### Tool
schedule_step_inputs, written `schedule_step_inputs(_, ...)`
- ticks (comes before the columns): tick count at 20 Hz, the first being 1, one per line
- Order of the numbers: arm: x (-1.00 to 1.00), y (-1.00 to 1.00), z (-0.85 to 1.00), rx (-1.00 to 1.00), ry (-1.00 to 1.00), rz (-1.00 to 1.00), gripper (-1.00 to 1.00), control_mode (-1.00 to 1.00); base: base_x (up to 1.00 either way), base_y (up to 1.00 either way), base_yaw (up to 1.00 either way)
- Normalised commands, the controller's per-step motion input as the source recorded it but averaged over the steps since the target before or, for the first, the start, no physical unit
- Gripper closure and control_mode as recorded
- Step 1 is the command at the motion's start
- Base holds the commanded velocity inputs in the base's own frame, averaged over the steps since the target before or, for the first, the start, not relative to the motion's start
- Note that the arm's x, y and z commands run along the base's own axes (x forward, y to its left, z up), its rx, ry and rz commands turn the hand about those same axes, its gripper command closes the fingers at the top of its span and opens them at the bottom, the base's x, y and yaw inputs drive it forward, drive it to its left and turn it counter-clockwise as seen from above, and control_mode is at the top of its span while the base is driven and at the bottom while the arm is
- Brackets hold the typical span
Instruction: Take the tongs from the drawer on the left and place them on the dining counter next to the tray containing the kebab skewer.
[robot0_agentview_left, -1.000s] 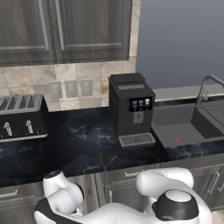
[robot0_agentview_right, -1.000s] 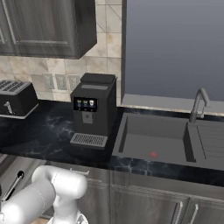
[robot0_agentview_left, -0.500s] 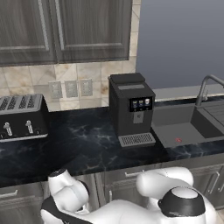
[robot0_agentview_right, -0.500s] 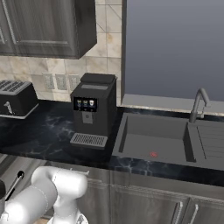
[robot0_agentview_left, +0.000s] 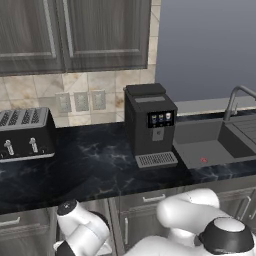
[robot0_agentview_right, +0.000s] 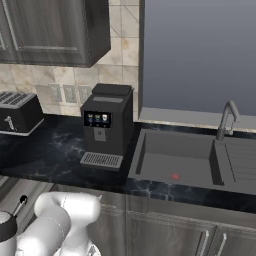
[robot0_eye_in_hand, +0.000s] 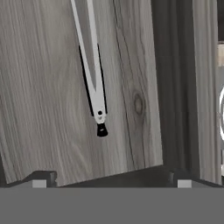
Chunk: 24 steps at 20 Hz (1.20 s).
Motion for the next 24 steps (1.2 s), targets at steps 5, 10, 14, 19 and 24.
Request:
schedule_step_inputs(5, -0.02, -0.32, 0.32, 0.00, 0.00, 0.00, -1.00, -1.00, 0.00, 0.00, 0.00)
schedule_step_inputs(10, 0.00, -0.28, 0.27, 0.00, 0.00, 0.00, -1.00, -1.00, 0.00, 0.00, 0.00)
schedule_step_inputs(14, 0.00, -0.14, 0.00, 0.00, 0.00, 0.00, -1.00, -1.00, 0.00, 0.00, 0.00)
schedule_step_inputs(19, 0.01, -0.12, 0.00, 0.00, 0.00, 0.00, -1.00, -1.00, 0.00, 0.00, 0.00)
schedule_step_inputs(24, 0.09, -0.14, 0.00, 0.00, 0.00, 0.00, -1.00, -1.00, 0.00, 0.00, 0.00)
